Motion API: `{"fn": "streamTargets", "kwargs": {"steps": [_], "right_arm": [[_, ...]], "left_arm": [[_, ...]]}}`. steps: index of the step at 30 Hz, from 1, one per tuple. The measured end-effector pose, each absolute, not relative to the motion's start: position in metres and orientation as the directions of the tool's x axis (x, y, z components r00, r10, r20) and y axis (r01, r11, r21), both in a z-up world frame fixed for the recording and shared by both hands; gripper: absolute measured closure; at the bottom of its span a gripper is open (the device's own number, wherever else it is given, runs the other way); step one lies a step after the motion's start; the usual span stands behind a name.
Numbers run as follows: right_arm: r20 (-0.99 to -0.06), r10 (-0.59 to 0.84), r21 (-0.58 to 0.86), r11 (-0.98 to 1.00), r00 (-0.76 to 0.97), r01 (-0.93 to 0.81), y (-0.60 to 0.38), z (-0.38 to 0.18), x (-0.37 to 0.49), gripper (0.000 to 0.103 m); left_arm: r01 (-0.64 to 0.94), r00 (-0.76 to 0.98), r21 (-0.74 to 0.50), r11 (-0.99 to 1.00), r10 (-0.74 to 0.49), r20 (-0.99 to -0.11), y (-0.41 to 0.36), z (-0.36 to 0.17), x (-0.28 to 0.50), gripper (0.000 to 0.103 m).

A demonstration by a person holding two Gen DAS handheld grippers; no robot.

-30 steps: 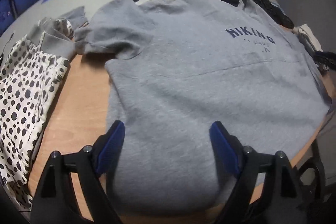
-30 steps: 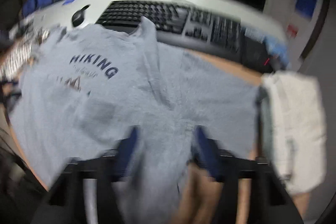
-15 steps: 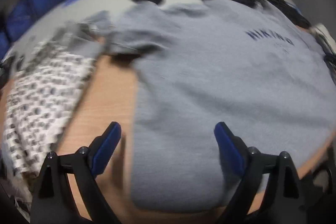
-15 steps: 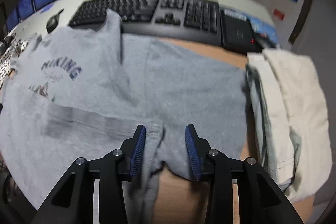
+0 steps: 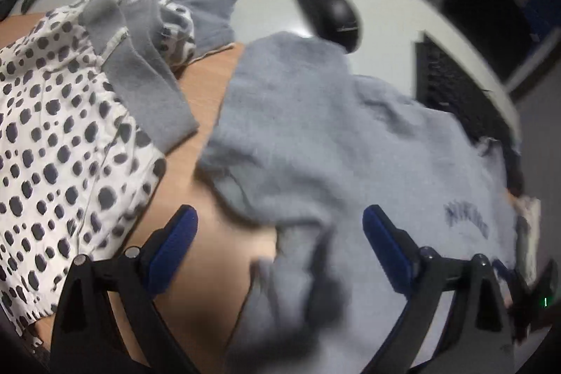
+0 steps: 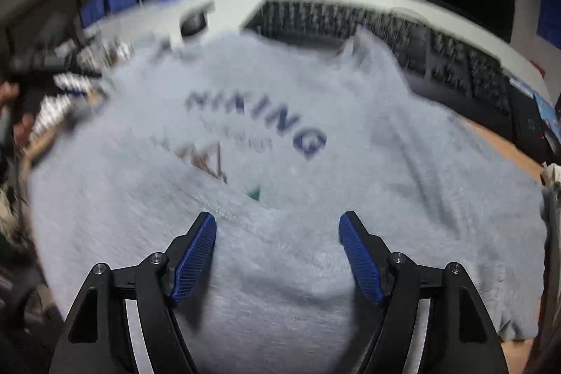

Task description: Fold clothes

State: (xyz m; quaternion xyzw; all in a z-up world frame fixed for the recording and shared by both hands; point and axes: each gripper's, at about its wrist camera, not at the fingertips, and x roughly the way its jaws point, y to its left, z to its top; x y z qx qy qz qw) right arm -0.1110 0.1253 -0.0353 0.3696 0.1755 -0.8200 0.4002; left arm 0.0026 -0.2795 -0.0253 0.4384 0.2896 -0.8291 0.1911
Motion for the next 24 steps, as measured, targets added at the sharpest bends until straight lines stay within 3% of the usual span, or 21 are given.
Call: {"fn": "streamTargets", "kwargs": {"steps": [3,4,6,7,11,16,19,21,23,24], "right_arm": [[-0.741,-0.566,0.064,-0.597,-0.363,0.8,0.13,-0.036,-0.114,0.019],[-0.738,-0.574,0.079,-0.595,-0.355,0.8,0.132,-0.036,-0.114,0.019],[-0.732,-0.589,0.102,-0.591,-0.342,0.8,0.136,-0.038,-0.115,0.018],[-0.731,-0.596,0.112,-0.586,-0.333,0.803,0.137,-0.039,-0.114,0.016],[-0.731,-0.599,0.116,-0.581,-0.326,0.806,0.133,-0.04,-0.113,0.014],[-0.725,-0.611,0.137,-0.58,-0.318,0.803,0.136,-0.039,-0.113,0.014],[-0.713,-0.632,0.173,-0.578,-0.304,0.798,0.14,-0.039,-0.116,0.014],[-0.706,-0.644,0.193,-0.576,-0.296,0.794,0.142,-0.038,-0.118,0.014],[-0.699,-0.654,0.211,-0.575,-0.289,0.791,0.144,-0.038,-0.119,0.014],[-0.697,-0.656,0.214,-0.575,-0.288,0.79,0.144,-0.038,-0.12,0.014]], "left_arm": [[0.606,-0.534,-0.302,-0.736,-0.094,-0.84,-0.287,-0.026,-0.011,0.018],[0.622,-0.531,-0.296,-0.725,-0.112,-0.84,-0.29,-0.025,-0.013,0.028],[0.645,-0.538,-0.321,-0.694,-0.113,-0.836,-0.297,-0.024,-0.014,0.035],[0.643,-0.544,-0.332,-0.69,-0.107,-0.832,-0.299,-0.023,-0.015,0.052],[0.632,-0.575,-0.348,-0.692,-0.118,-0.81,-0.296,-0.011,-0.017,0.092],[0.564,-0.647,-0.208,-0.799,-0.271,-0.712,-0.25,0.03,-0.019,0.096],[0.382,-0.699,-0.047,-0.923,-0.255,-0.668,-0.177,0.048,-0.035,0.096],[0.228,-0.691,0.064,-0.971,-0.208,-0.692,-0.125,0.042,-0.048,0.094],[0.086,-0.642,0.093,-0.992,-0.126,-0.756,-0.086,0.026,-0.058,0.086],[0.039,-0.608,0.099,-0.994,-0.102,-0.788,-0.076,0.014,-0.059,0.074]]}}
